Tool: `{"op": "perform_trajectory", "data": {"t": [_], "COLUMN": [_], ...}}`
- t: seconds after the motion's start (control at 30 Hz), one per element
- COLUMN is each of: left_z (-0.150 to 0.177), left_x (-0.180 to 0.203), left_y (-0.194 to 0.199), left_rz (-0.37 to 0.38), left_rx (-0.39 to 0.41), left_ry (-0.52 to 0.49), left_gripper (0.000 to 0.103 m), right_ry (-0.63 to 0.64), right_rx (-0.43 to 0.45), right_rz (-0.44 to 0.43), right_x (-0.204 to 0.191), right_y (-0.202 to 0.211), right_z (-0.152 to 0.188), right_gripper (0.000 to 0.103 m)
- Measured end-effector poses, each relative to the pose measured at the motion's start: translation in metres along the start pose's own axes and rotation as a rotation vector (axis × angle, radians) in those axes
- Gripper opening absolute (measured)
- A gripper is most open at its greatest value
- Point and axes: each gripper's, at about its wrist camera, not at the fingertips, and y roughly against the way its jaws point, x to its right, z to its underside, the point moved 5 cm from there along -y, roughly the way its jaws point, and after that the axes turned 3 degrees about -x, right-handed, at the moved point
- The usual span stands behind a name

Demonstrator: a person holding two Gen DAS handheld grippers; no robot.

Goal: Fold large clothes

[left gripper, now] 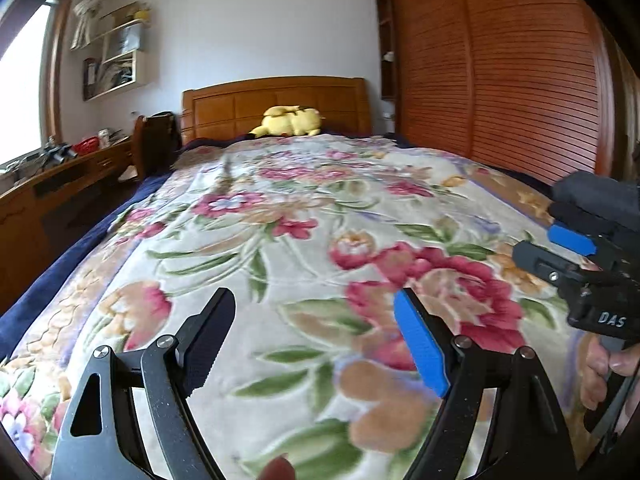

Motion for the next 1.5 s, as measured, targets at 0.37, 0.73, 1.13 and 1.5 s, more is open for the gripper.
{"op": "perform_trajectory", "data": {"t": [0.37,0.73,1.13,1.5], "left_z": [0.007,0.019,0.025,0.027], "left_x": [-0.049,-0.069,-0.08,-0.079], "left_y": [-0.002,-0.004,-0.003,-0.004], "left_rz": [-0.09,-0.102,-0.098,-0.103], "left_rx": [0.047,0.049,0.057,0.05], "left_ry": [0.026,0.052,0.096,0.086], "left_gripper": [0.082,0.082,0.082,0.082], "right_ry": [0.046,0.076,0.072,0.072], "right_rx": [0.059,0.044,0.041,0.046], "right_rz": [0.016,0.016,0.009,0.012], "right_x": [-0.018,-0.033,-0.039,-0.039], "right_y": [-0.024,-0.029,-0.03,-0.032], "right_z": [0.023,0.031,0.03,0.03], "right_gripper": [0.097,0.097,0.097,0.097]}}
